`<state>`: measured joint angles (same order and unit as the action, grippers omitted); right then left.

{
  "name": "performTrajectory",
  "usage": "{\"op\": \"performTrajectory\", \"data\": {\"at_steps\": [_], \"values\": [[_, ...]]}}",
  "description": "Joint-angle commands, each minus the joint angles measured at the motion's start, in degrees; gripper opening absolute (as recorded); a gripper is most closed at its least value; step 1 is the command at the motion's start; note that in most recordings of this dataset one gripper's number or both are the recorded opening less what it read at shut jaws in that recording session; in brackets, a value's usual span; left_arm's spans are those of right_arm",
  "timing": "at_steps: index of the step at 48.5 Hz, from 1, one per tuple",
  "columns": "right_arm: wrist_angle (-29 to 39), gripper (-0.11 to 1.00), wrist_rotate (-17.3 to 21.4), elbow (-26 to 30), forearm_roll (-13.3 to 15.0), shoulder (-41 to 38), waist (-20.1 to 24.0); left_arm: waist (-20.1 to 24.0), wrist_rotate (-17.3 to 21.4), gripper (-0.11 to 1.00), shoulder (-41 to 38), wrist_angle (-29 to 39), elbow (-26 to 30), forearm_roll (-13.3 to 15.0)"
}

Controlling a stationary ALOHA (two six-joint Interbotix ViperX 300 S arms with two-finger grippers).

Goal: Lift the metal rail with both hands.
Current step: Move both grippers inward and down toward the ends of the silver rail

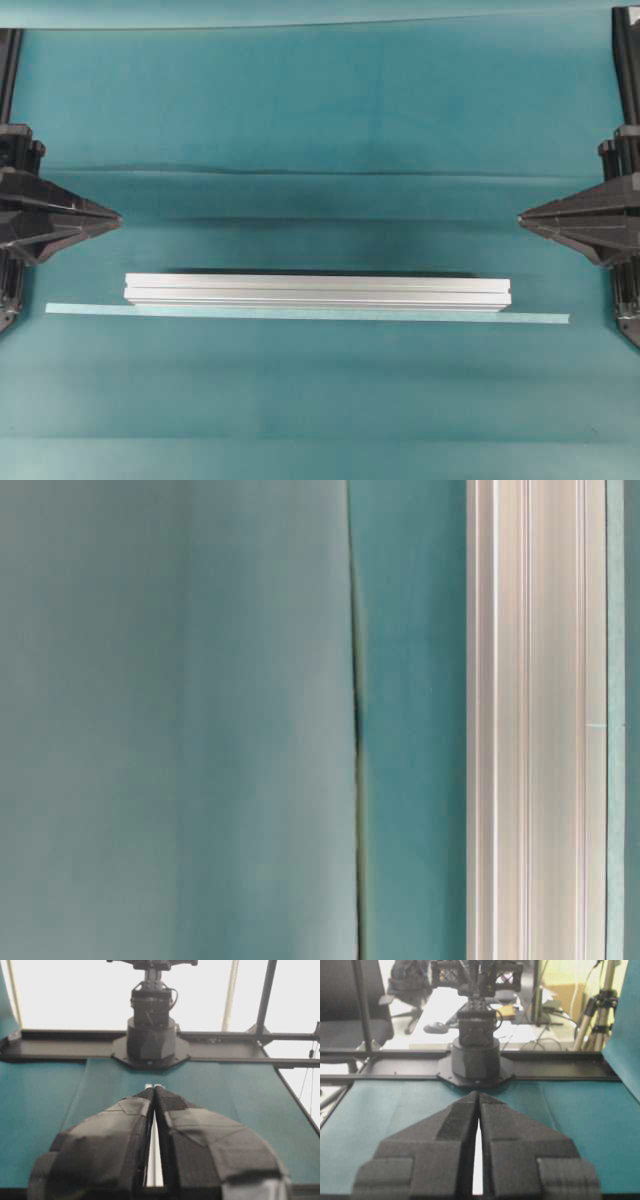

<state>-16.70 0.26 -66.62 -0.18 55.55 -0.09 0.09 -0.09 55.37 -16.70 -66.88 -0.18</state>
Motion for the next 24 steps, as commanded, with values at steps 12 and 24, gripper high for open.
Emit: {"op": "performTrajectory", "data": {"at_steps": [12,24], "values": [[18.6,0.06,5.8,8.3,-10.5,-3.4,-3.1,2.1,-6.3,0.0,-4.5,9.2,9.3,-0.5],[35.3,0.06,11.0,15.7,-10.5,-8.9,-4.9,1.1,-6.5,0.0,-12.2,25.3,20.5,-0.6]]}}
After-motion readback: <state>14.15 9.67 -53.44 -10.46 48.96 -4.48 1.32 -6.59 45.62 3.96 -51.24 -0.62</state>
